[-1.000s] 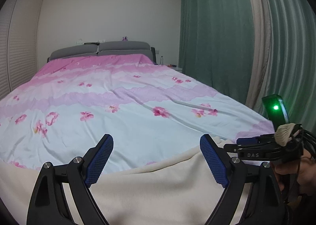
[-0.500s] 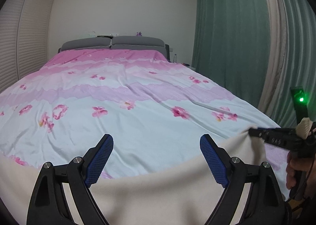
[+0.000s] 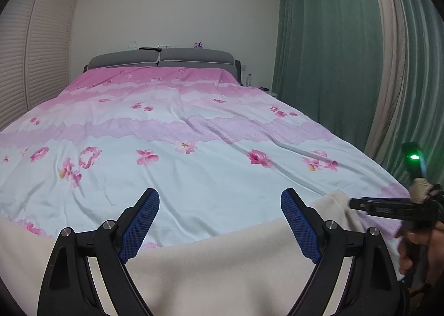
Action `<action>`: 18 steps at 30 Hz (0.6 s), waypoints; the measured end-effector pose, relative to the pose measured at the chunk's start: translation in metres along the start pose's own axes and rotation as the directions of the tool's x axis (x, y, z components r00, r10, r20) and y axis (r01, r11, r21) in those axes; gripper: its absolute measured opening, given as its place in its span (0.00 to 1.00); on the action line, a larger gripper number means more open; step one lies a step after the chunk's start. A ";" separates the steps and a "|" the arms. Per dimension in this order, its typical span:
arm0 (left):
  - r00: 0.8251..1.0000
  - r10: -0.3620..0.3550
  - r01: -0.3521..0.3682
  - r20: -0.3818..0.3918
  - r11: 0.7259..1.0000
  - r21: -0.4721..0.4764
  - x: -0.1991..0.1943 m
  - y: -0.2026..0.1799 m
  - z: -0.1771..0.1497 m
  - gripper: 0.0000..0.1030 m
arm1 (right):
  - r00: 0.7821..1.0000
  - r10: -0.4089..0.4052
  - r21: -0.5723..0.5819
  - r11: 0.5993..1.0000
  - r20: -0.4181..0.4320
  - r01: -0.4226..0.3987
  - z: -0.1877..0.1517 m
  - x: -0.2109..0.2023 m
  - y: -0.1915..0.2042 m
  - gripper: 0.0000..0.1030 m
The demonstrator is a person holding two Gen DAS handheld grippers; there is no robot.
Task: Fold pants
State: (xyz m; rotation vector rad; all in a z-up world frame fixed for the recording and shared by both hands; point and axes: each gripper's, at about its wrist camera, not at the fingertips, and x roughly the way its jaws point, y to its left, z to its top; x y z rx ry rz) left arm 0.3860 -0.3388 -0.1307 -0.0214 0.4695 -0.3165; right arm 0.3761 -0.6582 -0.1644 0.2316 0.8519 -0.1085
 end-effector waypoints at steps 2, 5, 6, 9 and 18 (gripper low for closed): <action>1.000 -0.014 0.014 0.004 1.000 0.001 -0.008 -0.001 -0.001 0.87 | 0.999 -0.028 0.031 0.999 0.016 0.028 -0.024 -0.030 -0.001 0.45; 0.999 -0.045 0.045 -0.002 0.999 0.019 -0.022 -0.005 -0.008 0.87 | 0.996 -0.088 0.075 0.994 0.034 0.085 -0.064 -0.063 0.000 0.53; 0.998 -0.055 0.055 -0.006 0.998 0.029 -0.027 -0.007 -0.012 0.87 | 0.994 -0.104 0.091 0.991 0.033 0.101 -0.073 -0.068 0.000 0.53; 0.997 -0.072 0.073 -0.023 0.996 0.053 -0.039 -0.011 -0.024 0.87 | 0.989 -0.146 0.190 0.972 0.023 0.139 -0.107 -0.082 -0.008 0.53; 0.996 -0.072 0.076 -0.059 0.994 0.074 -0.057 -0.006 -0.040 0.87 | 0.999 -0.001 0.515 0.857 0.036 -0.018 -0.179 -0.079 -0.031 0.50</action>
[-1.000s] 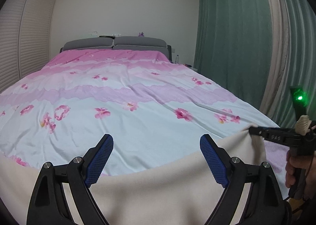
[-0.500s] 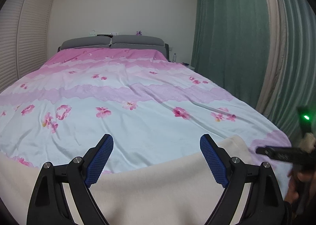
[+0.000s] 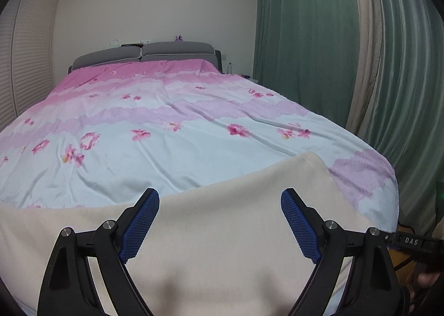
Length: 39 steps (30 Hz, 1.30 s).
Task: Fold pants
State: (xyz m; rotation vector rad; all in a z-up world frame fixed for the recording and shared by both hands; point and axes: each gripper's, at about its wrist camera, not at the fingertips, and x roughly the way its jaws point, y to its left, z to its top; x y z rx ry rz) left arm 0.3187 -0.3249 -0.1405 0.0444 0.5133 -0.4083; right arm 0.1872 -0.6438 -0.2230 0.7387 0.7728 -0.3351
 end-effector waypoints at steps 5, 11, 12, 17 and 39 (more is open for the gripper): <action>1.000 -0.006 0.006 0.009 1.000 0.015 -0.003 -0.004 0.001 0.87 | 0.998 0.057 0.123 0.991 -0.002 -0.056 -0.020 0.005 -0.016 0.38; 1.000 -0.015 0.014 0.019 1.000 0.021 -0.005 -0.011 0.003 0.87 | 0.989 0.148 0.207 0.968 -0.017 -0.141 -0.023 0.031 -0.023 0.28; 1.000 -0.013 0.012 0.019 1.000 0.024 -0.005 -0.012 0.002 0.87 | 0.988 0.155 0.205 0.967 -0.017 -0.148 -0.022 0.035 -0.023 0.25; 1.000 -0.012 0.012 0.009 0.999 0.031 -0.001 -0.015 0.002 0.87 | 0.989 0.142 0.191 0.970 0.045 -0.148 -0.012 0.023 -0.028 0.10; 0.999 -0.044 0.044 0.004 0.999 0.016 -0.006 -0.021 -0.001 0.87 | 0.988 -0.051 0.027 0.999 0.149 0.047 0.001 -0.023 -0.002 0.36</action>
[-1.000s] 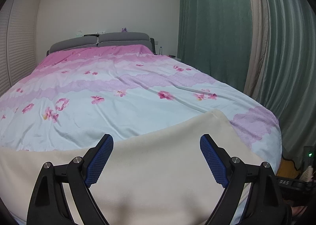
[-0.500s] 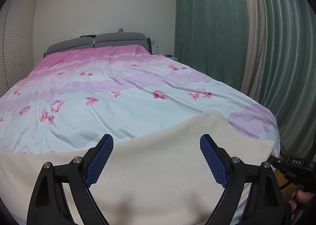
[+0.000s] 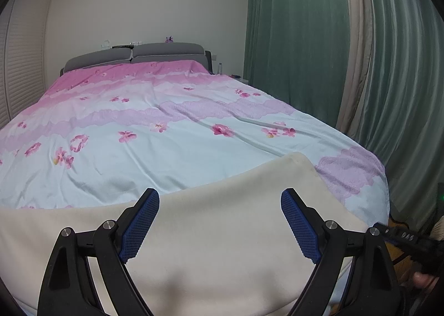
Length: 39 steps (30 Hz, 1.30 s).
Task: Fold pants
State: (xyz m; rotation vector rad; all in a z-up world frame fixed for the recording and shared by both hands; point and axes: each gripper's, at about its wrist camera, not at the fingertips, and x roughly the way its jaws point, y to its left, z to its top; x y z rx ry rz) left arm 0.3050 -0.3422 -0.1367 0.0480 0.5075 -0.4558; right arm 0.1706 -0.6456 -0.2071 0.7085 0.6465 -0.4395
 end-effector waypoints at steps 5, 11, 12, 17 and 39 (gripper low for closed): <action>1.000 0.009 -0.009 -0.005 1.000 -0.001 -0.002 0.002 -0.001 0.87 | 0.993 0.070 0.064 0.996 -0.095 -0.064 -0.009 0.021 0.006 0.36; 0.999 0.036 -0.036 -0.007 0.999 -0.009 -0.001 0.009 -0.002 0.87 | 0.986 0.112 0.124 0.987 -0.120 -0.097 -0.020 0.044 0.009 0.18; 0.999 0.039 -0.039 -0.011 0.999 -0.011 0.000 0.010 -0.002 0.87 | 0.986 0.115 0.127 0.987 -0.118 -0.100 -0.020 0.044 0.009 0.10; 0.999 0.039 -0.040 -0.025 0.999 -0.012 -0.001 0.012 -0.007 0.87 | 0.990 0.117 0.132 0.986 -0.077 -0.106 -0.026 0.014 0.005 0.05; 0.991 0.125 -0.125 -0.041 0.992 -0.008 -0.061 0.086 -0.031 0.87 | 0.974 0.168 -0.198 0.960 -0.154 -0.197 -0.076 -0.015 0.109 0.36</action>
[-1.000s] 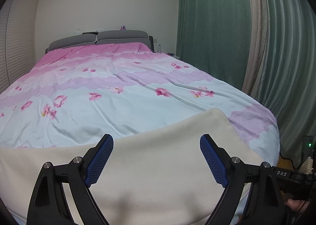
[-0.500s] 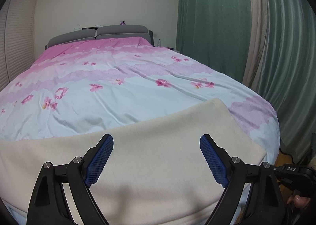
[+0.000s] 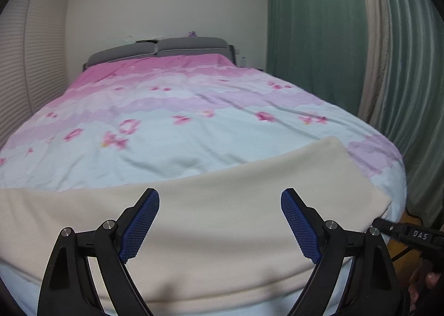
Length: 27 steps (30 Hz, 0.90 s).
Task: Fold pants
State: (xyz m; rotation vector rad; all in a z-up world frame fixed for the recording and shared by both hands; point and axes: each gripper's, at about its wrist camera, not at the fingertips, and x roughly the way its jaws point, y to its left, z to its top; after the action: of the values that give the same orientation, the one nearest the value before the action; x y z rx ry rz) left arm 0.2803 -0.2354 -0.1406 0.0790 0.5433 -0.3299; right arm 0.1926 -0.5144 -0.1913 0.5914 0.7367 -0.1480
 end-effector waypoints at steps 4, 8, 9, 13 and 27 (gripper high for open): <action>0.997 0.065 -0.066 -0.031 0.998 -0.023 -0.026 0.053 -0.018 0.87 | 0.998 0.041 -0.177 0.983 -0.044 -0.049 -0.012 0.001 0.062 0.36; 0.989 0.140 -0.143 -0.044 0.988 -0.058 -0.054 0.101 -0.034 0.87 | 0.995 0.061 -0.344 0.935 -0.075 -0.083 -0.026 0.001 0.124 0.36; 0.986 0.161 -0.164 -0.047 0.984 -0.068 -0.062 0.113 -0.038 0.87 | 0.994 0.074 -0.385 0.917 -0.084 -0.101 -0.031 0.003 0.142 0.36; 0.973 0.225 -0.229 -0.057 0.969 -0.094 -0.090 0.155 -0.053 0.87 | 0.982 0.124 -0.455 0.873 -0.143 -0.177 -0.046 0.012 0.190 0.36; 0.956 0.288 -0.293 -0.051 0.941 -0.168 -0.093 0.244 -0.063 0.87 | 0.906 0.194 -0.685 0.601 -0.375 -0.412 -0.012 0.108 0.338 0.36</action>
State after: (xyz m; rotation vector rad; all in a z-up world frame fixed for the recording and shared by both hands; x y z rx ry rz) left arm 0.2542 0.0323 -0.1490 -0.0065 0.5754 0.0085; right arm 0.3758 -0.2196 -0.1168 -0.0932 0.8614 0.5712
